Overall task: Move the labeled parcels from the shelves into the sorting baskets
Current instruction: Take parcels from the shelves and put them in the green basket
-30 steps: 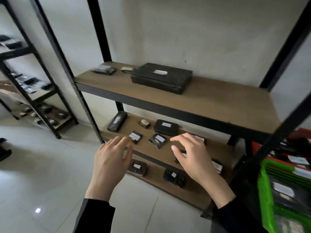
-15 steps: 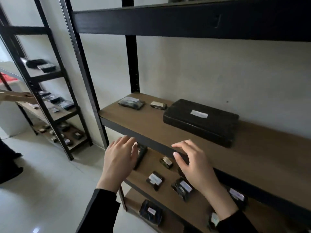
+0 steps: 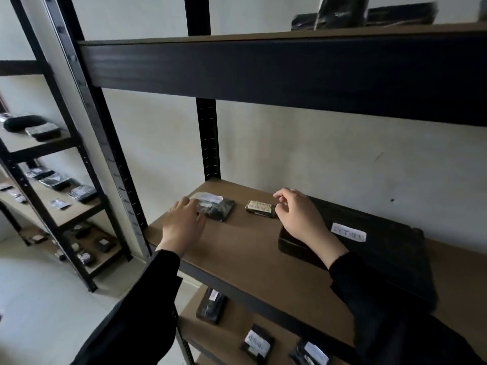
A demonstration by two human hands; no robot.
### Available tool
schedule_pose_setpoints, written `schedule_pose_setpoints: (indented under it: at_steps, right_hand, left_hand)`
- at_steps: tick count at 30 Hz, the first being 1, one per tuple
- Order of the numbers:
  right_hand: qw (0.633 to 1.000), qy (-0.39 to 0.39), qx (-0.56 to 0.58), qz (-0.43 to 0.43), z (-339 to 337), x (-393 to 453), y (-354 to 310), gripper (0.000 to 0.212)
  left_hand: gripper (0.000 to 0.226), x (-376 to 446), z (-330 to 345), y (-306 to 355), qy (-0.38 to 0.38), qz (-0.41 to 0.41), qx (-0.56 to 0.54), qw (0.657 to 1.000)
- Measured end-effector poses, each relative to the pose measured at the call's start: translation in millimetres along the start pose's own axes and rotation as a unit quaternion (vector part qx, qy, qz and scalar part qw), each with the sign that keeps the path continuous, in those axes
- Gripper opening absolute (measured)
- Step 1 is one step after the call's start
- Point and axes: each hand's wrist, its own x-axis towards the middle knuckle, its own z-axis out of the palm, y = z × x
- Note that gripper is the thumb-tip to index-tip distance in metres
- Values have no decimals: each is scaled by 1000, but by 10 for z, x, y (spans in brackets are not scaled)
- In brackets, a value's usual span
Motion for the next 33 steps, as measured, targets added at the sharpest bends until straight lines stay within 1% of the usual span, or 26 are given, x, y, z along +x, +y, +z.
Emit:
schedule_pose_setpoints:
  at_steps: [3, 6, 9, 11, 14, 16, 17, 19, 22, 23, 26, 28, 30, 33]
  right_hand:
    - [991, -48, -108, 56, 174, 305, 21, 38]
    - [966, -113, -207, 109, 336, 487, 30, 47]
    - [944, -143, -277, 111, 456, 528, 59, 38]
    - [945, -131, -274, 122, 522, 506, 68, 32]
    - [961, -95, -228, 128, 542, 431, 37, 30]
    - [971, -74, -204, 103, 525, 365, -7, 30]
    - [976, -60, -191, 83, 513, 328, -32, 30]
    - [991, -24, -124, 51, 487, 251, -73, 30]
    - [999, 6, 14, 42, 422, 122, -143, 26]
    - [997, 19, 56, 46, 385, 68, -172, 25]
    - [982, 71, 166, 61, 212, -158, -245, 23]
    - [968, 81, 225, 73, 74, -368, -221, 21]
    - [956, 83, 270, 80, -68, -632, -147, 22]
    - [947, 93, 293, 93, -310, -1146, -3, 24]
  left_hand:
    - [44, 294, 58, -105, -2, -25, -5, 1000]
    - [51, 530, 129, -207, -55, -60, 28, 996]
    - [51, 612, 184, -254, -84, -68, 39, 993]
    - [53, 633, 211, -290, -90, -72, 8, 993]
    - [60, 648, 216, -342, -97, -92, -65, 989]
    - [56, 643, 179, -350, -89, -100, -156, 979]
    - [51, 641, 167, -352, -87, -108, -208, 968]
    - [49, 644, 140, -370, -94, -132, -312, 936]
    - [49, 594, 121, -378, -115, -156, -466, 863]
    - [48, 563, 111, -360, -115, -152, -488, 852]
    - [40, 379, 5, -215, -80, -116, -506, 851]
    - [33, 218, -56, -120, -58, -95, -527, 843]
    - [26, -15, -132, 1, -50, -73, -533, 841]
    - [22, -416, -199, 263, -66, -46, -551, 831]
